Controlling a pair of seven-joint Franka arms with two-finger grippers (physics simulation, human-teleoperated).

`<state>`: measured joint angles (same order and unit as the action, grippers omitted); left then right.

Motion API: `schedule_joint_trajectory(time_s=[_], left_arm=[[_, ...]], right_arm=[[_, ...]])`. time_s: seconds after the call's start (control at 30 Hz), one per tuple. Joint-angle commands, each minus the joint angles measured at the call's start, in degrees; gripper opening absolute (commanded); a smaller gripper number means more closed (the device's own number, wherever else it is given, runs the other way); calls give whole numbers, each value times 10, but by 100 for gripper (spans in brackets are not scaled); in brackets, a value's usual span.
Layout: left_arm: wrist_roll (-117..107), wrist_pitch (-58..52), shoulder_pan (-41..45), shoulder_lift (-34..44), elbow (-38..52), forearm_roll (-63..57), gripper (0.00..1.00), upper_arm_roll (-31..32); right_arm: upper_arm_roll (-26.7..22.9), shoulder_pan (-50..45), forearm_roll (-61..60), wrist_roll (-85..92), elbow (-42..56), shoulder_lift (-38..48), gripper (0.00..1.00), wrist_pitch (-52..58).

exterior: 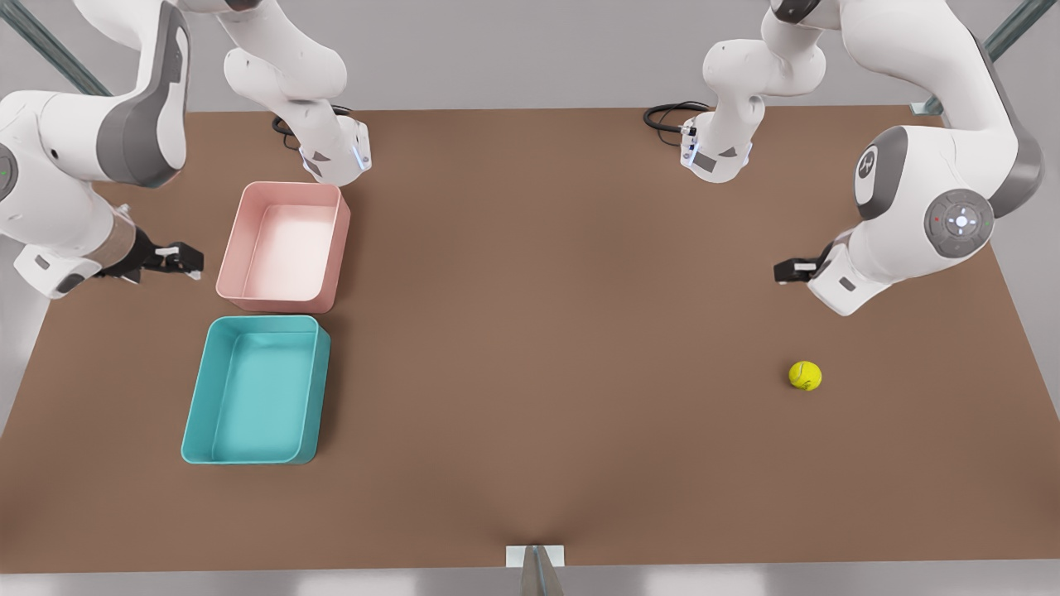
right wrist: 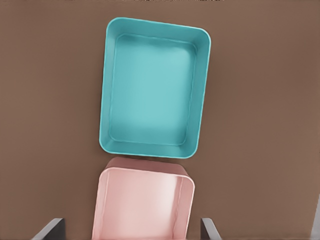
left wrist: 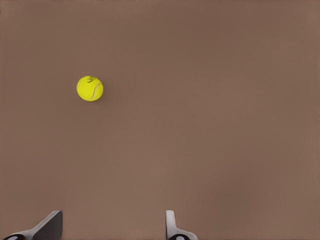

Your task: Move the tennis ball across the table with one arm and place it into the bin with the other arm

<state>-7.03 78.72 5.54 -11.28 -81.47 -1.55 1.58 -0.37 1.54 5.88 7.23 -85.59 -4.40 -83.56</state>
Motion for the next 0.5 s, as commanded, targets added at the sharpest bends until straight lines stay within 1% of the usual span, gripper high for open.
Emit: schedule_joint_trajectory(time_s=[0.0, 0.1, 0.13, 0.17, 0.2, 0.23, 0.3, 0.37, 0.4, 0.47], left_arm=[[-20, 30, 0, 0, 0, 0, 100, 0], [-20, 23, 0, 0, -1, 0, 100, -1], [-10, 24, 0, -2, -1, 0, 60, -1], [98, 29, -3, -19, -1, 1, 21, -19], [263, 72, -10, -44, -1, 3, 21, -50], [498, 123, -36, -79, 4, 6, 21, -66], [884, 236, -90, -146, 4, 6, 21, -67], [1067, 274, -134, -189, 4, 7, 21, -67], [1115, 275, -147, -205, 1, 8, 21, -66], [1188, 350, -165, -247, -3, 16, 21, -66]], right_arm=[[0, 2, 1, -71, -1, 3, 100, -13], [0, 2, 1, -75, -2, 4, 100, -12], [-2, 3, 0, -75, -10, 8, 100, -11], [-2, 3, 0, -75, -14, 11, 100, -13], [-2, 3, 0, -74, -14, 11, 100, -13], [-2, 3, 0, -70, -14, 11, 100, -13], [-2, 1, 0, -69, -19, 7, 100, -13], [-8, -3, 0, -69, -17, -8, 100, -13], [-8, -1, -4, -69, -13, -16, 100, -13], [-9, 5, -9, -69, -17, -19, 100, -13]])
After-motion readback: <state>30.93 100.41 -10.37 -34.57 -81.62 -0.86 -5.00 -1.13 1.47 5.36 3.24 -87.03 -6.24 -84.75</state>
